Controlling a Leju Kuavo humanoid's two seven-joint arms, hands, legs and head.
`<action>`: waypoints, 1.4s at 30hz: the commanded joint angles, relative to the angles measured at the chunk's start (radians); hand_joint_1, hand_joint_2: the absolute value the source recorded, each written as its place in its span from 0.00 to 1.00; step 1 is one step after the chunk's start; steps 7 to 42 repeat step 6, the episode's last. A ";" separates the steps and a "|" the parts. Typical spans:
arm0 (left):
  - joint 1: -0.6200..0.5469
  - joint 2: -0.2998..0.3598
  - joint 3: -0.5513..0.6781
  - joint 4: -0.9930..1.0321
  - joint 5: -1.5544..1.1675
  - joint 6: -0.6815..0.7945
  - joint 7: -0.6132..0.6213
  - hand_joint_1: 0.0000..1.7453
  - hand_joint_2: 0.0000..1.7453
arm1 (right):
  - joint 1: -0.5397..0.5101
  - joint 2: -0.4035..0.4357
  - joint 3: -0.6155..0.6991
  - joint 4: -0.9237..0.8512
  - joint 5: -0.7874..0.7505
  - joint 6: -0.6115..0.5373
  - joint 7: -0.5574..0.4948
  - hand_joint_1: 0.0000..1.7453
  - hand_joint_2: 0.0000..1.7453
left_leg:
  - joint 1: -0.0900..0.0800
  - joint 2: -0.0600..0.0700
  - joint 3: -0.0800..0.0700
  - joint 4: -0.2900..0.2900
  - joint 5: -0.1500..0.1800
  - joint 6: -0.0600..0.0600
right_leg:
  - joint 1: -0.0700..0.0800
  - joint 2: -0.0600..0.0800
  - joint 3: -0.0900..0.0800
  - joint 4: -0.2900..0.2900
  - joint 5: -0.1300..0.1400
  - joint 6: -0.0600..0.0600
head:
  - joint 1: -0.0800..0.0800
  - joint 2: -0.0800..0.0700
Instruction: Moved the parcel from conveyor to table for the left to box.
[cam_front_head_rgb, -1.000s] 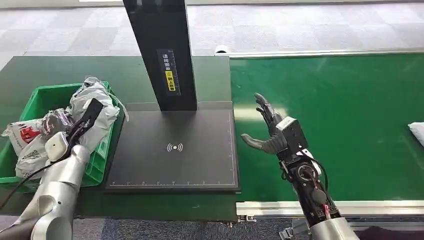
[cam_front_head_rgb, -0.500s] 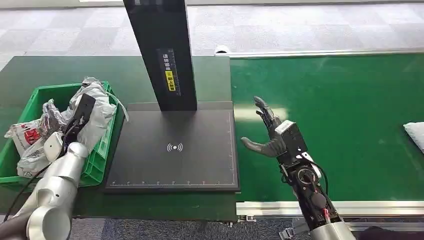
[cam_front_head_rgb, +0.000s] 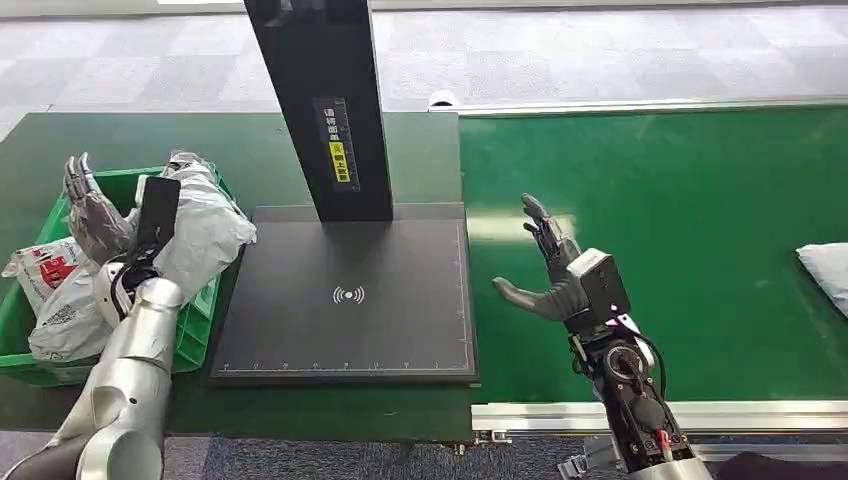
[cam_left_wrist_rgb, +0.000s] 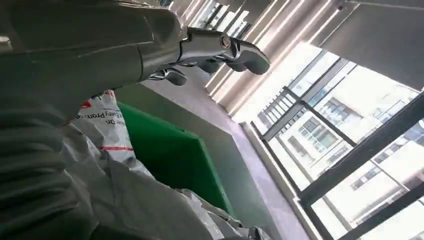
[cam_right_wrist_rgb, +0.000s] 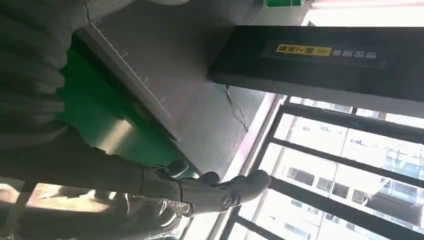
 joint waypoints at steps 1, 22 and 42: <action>0.053 -0.138 0.154 -0.275 -0.034 0.017 -0.208 0.00 1.00 | -0.028 -0.015 0.005 0.006 -0.014 0.001 -0.008 0.00 1.00 | 0.000 0.000 0.000 0.000 0.000 0.001 | 0.000 -0.002 0.001 -0.001 0.000 0.001 | 0.000 0.000; 0.120 -0.165 -0.096 -0.402 0.269 -0.016 -0.276 0.00 1.00 | -0.022 0.002 -0.023 0.008 -0.071 -0.007 -0.025 0.00 1.00 | -0.001 0.000 0.001 0.000 0.000 0.001 | 0.000 -0.003 0.002 -0.001 -0.001 0.002 | 0.000 0.000; 0.120 -0.165 -0.096 -0.402 0.269 -0.016 -0.276 0.00 1.00 | -0.022 0.002 -0.023 0.008 -0.071 -0.007 -0.025 0.00 1.00 | -0.001 0.000 0.001 0.000 0.000 0.001 | 0.000 -0.003 0.002 -0.001 -0.001 0.002 | 0.000 0.000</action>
